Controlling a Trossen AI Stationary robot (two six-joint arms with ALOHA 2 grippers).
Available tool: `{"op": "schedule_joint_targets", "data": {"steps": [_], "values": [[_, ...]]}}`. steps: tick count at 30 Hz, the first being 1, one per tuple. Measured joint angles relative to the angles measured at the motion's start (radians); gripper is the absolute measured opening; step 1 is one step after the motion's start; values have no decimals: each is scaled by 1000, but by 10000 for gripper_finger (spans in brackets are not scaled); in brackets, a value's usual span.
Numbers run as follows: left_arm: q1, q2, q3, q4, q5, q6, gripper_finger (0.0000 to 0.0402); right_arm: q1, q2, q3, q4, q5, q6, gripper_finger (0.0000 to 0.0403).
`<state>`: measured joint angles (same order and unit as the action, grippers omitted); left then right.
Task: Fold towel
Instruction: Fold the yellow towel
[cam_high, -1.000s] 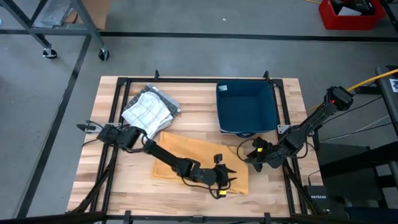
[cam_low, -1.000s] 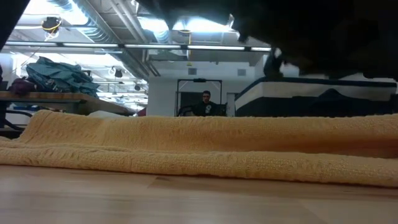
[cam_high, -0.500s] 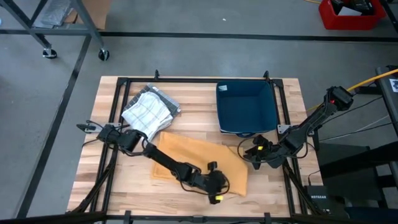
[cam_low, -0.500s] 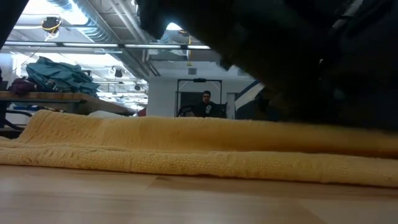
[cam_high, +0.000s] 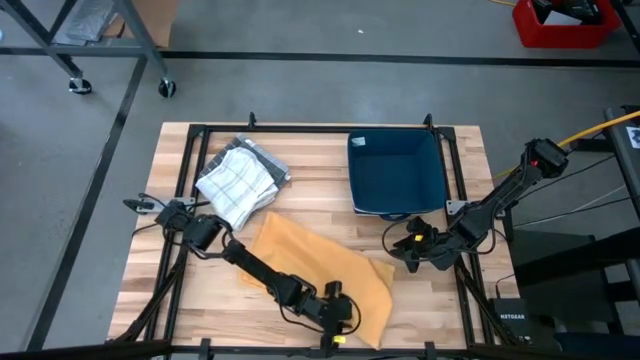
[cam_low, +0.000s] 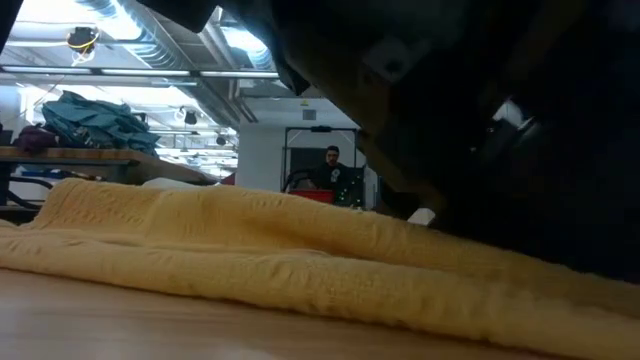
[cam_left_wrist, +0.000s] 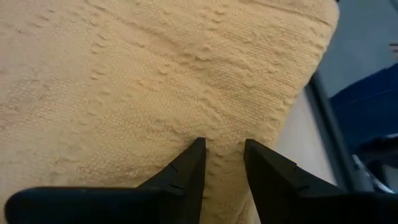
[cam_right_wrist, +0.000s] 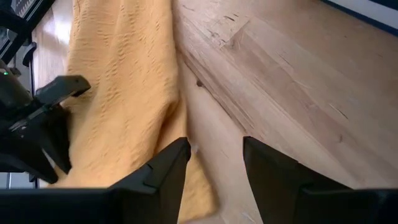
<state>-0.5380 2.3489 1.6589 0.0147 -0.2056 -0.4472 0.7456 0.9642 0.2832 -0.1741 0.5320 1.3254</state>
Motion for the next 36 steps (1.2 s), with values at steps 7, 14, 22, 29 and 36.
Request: {"op": "schedule_joint_targets", "data": {"steps": [7, 14, 22, 29, 36], "values": [[4, 3, -2, 77, 1, -141, 110, 0, 0, 0, 1, 4, 0, 166], [10, 3, -2, 129, -4, -199, 151, 0, 0, 0, 0, 0, 3, 166], [10, 3, -2, 281, -6, -97, 179, 0, 0, 0, 9, -111, -120, 166], [-7, -2, 67, 282, -8, 228, 167, 0, 2, 0, 148, -221, -531, 166], [-5, -2, 148, 84, -29, 232, 167, 0, 2, 0, 151, -268, -509, 166]]}}
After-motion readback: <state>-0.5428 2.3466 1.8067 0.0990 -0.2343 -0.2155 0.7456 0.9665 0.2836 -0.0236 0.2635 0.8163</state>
